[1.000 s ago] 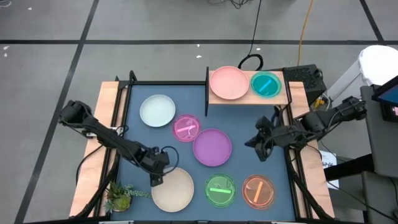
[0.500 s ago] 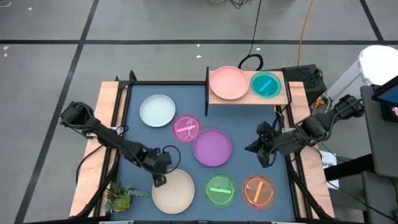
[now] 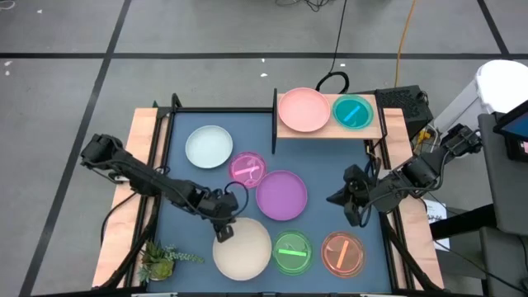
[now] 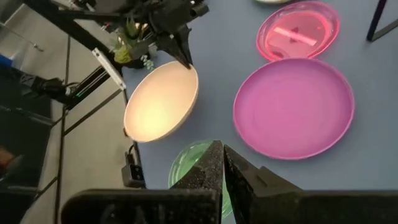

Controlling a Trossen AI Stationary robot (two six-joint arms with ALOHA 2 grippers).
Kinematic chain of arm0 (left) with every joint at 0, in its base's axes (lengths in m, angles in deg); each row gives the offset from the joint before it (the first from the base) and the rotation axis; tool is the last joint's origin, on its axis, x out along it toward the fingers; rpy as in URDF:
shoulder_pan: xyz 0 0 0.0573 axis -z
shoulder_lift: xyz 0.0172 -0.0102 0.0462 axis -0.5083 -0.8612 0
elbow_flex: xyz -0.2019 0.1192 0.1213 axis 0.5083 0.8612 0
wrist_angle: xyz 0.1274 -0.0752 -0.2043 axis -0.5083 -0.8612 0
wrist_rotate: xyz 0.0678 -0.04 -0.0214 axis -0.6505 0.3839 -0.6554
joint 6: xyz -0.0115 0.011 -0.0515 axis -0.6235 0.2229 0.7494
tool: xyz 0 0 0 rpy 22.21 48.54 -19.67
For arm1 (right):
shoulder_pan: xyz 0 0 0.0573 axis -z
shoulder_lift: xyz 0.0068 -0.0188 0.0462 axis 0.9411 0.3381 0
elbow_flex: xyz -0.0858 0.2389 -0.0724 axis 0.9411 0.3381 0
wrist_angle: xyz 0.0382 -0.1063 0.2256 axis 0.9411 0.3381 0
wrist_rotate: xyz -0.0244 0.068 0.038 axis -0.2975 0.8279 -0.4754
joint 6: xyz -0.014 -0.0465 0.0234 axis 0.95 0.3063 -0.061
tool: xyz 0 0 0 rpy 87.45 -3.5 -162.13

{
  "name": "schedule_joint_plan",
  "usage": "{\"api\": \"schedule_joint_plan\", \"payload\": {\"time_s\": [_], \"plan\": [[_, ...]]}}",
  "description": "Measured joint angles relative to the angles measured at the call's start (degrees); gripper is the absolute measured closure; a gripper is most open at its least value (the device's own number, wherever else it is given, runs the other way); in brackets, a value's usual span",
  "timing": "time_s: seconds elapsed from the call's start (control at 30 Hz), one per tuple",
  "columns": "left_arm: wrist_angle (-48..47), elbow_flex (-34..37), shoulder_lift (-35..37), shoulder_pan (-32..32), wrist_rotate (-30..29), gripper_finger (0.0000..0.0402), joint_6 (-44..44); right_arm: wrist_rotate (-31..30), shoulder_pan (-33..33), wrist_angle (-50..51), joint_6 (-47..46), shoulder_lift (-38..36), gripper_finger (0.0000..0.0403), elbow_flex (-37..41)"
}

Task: Place and stack plates onto a shelf
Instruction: Stack the large light brown plate on top of the large light orange plate on the shelf

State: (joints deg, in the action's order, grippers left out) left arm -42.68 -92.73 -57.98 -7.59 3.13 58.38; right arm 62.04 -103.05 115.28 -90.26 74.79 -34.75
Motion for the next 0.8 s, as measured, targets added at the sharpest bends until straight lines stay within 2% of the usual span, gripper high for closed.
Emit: {"api": "schedule_joint_plan", "payload": {"time_s": [0.23,0.4,0.8], "plan": [[-11.1,-12.1,0.0,-4.8,-2.6,0.0394,-7.0,-4.1,0.1,0.0,0.9,0.0,0.0403,0.0],[-16.3,-20.6,0.0,-10.6,-4.8,0.0394,-8.0,-6.5,0.1,0.6,1.9,-0.4,0.0403,0.0],[-15.9,-35.9,0.0,-30.6,-7.4,0.0394,-15.2,-11.0,0.1,2.2,3.5,-4.6,0.0403,0.0]]}}
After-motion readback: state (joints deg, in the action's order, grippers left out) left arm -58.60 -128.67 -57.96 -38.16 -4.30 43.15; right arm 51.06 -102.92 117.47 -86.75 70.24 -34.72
